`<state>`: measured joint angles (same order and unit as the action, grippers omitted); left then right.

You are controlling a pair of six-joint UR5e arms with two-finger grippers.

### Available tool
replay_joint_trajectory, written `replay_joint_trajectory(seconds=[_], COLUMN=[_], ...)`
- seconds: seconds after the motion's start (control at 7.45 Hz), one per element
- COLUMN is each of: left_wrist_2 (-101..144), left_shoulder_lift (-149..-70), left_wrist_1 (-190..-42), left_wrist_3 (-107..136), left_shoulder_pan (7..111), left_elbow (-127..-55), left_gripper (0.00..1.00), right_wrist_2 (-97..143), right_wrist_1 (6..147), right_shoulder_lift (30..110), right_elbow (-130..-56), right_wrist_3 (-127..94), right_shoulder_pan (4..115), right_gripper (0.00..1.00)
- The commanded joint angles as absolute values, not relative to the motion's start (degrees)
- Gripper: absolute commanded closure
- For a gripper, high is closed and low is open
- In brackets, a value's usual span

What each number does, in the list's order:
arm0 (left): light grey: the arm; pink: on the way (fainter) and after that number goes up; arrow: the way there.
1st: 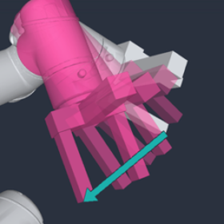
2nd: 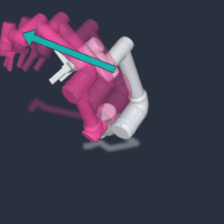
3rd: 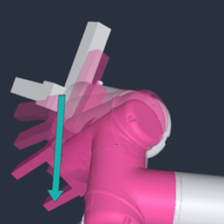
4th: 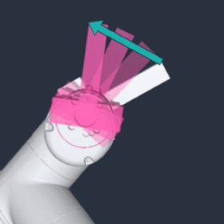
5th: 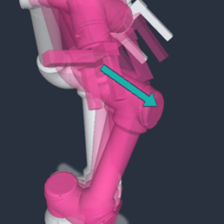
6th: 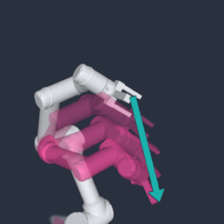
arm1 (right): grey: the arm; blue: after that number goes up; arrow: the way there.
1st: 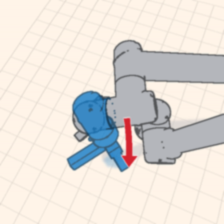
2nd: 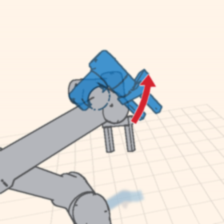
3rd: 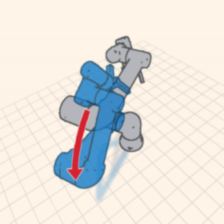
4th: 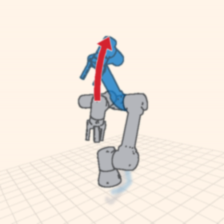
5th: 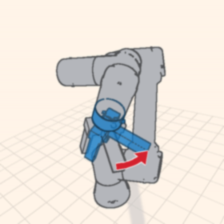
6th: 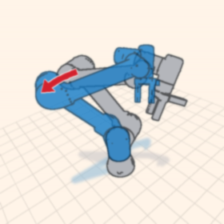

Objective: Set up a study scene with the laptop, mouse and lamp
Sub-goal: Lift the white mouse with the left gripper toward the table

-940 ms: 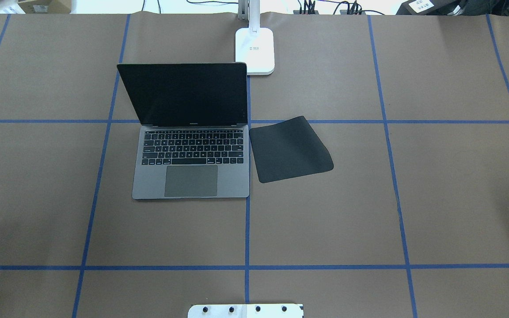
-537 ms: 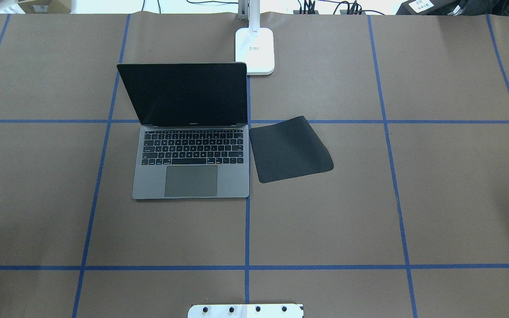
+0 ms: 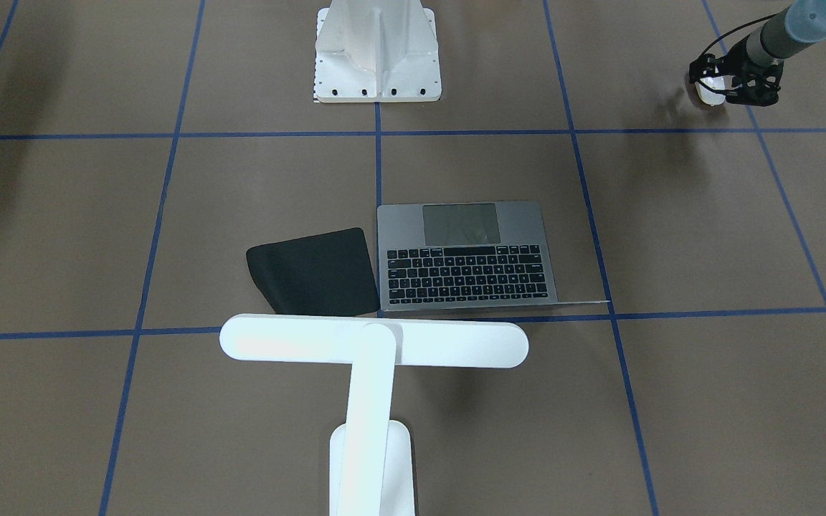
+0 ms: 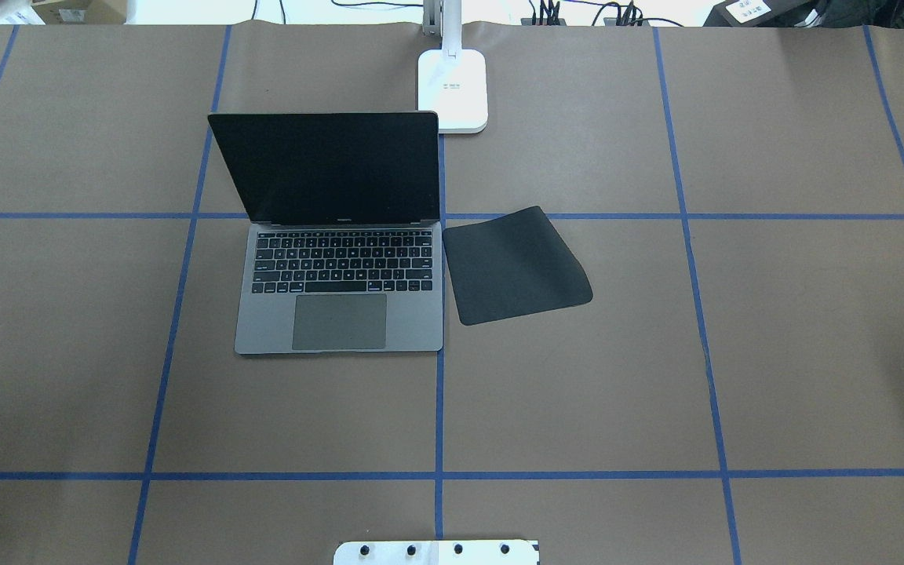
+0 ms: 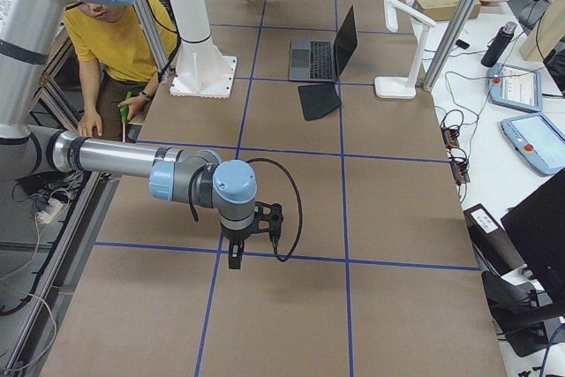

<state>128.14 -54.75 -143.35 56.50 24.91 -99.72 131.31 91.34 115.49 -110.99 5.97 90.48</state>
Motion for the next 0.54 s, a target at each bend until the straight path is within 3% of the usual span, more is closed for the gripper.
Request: replay_joint_trajectory(seconds=[0.0, 0.27, 0.4], left_wrist_2=[128.1, 128.1, 128.1], left_shoulder_lift=[-54.8, -54.8, -54.7], left_wrist_1=[-143.3, -143.3, -143.3], left_wrist_3=[56.4, 56.5, 56.6], left_shoulder_pan=[23.9, 23.8, 23.8], left_elbow=[-99.6, -99.7, -99.8], left_gripper=[0.22, 0.56, 0.60], right_wrist_2=[131.3, 131.3, 131.4], right_wrist_1=[91.3, 91.3, 91.3], right_shoulder_lift=[115.5, 115.5, 115.5], right_elbow=[-111.1, -111.1, -111.2], right_wrist_3=[6.0, 6.0, 6.0], right_shoulder_pan=[90.5, 90.5, 90.5], right_gripper=[0.00, 0.00, 0.00])
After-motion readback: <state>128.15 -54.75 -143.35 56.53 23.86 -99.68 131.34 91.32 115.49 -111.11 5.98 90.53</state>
